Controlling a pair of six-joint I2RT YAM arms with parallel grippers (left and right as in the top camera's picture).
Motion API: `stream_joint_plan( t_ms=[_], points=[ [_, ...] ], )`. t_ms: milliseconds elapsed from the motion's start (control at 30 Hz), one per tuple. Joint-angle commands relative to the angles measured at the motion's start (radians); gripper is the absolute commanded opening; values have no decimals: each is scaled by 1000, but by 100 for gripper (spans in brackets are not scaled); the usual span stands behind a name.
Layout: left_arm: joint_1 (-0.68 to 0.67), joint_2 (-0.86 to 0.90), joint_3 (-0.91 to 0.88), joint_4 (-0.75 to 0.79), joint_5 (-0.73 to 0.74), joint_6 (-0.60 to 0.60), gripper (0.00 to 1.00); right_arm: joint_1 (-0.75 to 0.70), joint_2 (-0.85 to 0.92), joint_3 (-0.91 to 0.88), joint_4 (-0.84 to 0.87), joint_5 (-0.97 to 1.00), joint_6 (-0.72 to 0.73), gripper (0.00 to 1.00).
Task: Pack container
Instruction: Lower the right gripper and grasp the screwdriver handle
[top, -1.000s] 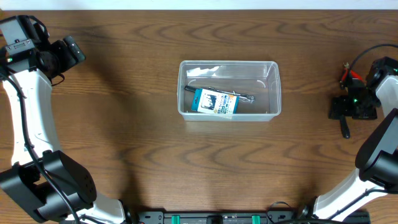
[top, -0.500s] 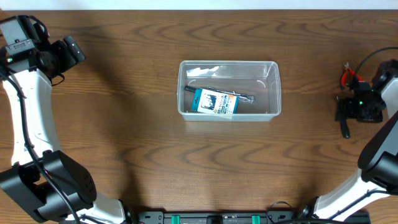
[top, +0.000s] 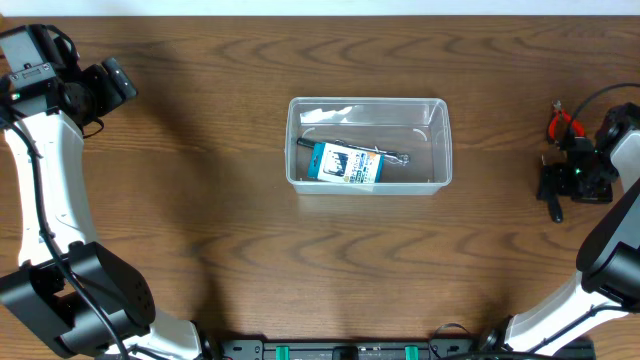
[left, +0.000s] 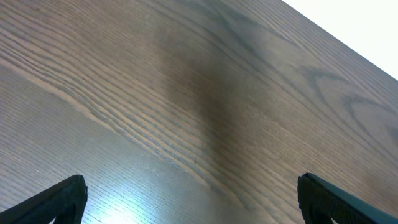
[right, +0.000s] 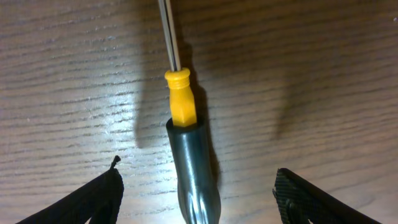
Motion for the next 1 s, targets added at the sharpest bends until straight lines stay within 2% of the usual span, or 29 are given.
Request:
stream_joint_plan(
  t_ms=[0, 733, 900, 967],
  points=[
    [2, -7, 14, -3, -8, 6, 98, -5, -8, -13, 8, -4, 4, 79],
    [2, -7, 14, -3, -8, 6, 98, -5, -8, -88, 47, -3, 4, 80],
    [2, -7, 14, -3, -8, 6, 98, -5, -8, -88, 48, -3, 13, 77],
    [2, -7, 14, -3, -8, 6, 98, -5, -8, -88, 50, 1, 21, 71]
  ],
)
